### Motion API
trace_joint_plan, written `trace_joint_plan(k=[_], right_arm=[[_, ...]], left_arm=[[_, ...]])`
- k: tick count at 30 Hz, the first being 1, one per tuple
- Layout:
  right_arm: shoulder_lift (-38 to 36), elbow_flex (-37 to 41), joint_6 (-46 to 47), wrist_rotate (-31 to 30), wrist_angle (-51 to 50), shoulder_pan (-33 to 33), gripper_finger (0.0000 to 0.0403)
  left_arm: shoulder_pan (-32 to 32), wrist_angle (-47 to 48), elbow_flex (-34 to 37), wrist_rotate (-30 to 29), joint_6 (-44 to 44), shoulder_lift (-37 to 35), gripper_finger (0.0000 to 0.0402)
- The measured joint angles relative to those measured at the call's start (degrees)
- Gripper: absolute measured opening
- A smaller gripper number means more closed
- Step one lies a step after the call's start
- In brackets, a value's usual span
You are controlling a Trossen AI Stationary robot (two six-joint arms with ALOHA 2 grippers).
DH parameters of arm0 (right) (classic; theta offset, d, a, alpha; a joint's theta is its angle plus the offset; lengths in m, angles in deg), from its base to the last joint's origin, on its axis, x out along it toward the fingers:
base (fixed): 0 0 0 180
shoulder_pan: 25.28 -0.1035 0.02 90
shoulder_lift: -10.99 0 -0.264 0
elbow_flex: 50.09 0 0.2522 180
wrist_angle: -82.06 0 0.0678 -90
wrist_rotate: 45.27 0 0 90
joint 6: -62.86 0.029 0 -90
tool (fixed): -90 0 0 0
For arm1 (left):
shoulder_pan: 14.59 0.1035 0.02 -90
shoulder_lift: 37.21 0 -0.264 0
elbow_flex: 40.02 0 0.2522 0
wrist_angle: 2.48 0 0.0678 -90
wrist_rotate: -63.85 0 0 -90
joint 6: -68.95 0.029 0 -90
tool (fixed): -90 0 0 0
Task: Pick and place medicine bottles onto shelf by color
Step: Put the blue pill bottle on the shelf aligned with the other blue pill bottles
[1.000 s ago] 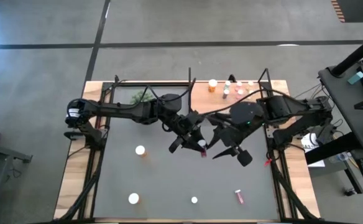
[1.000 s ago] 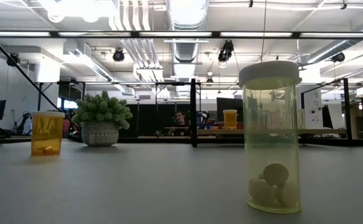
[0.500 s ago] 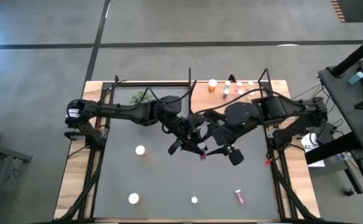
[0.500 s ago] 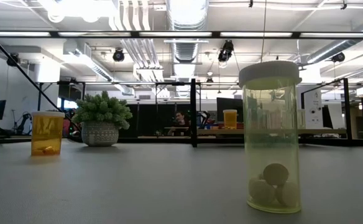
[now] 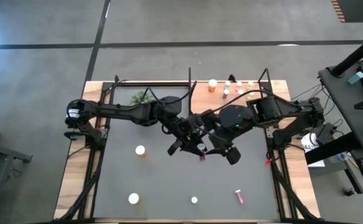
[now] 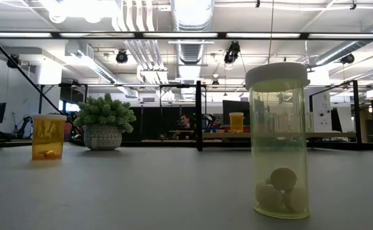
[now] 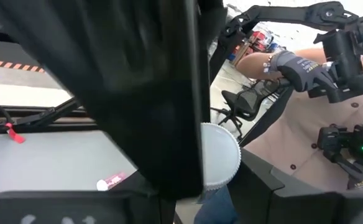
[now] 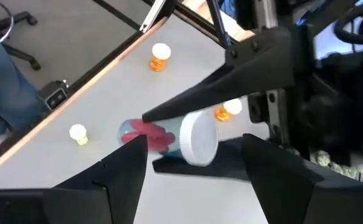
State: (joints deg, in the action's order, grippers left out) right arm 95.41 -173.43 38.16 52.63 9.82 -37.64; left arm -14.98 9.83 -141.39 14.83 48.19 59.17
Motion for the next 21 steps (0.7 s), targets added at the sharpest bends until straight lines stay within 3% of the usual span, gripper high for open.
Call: trace_joint_plan(k=[10, 21], right_arm=[[1.98, -0.32, -4.39, 0.06, 0.20, -0.02, 0.0235], [2.00, -0.60, -1.41, -0.01, 0.48, -0.13, 0.0213]], left_arm=[[-0.07, 0.77, 0.02, 0.17, -0.13, 0.00, 0.0102], [0.00, 0.26, 0.02, -0.18, 0.09, 0.00, 0.0102]])
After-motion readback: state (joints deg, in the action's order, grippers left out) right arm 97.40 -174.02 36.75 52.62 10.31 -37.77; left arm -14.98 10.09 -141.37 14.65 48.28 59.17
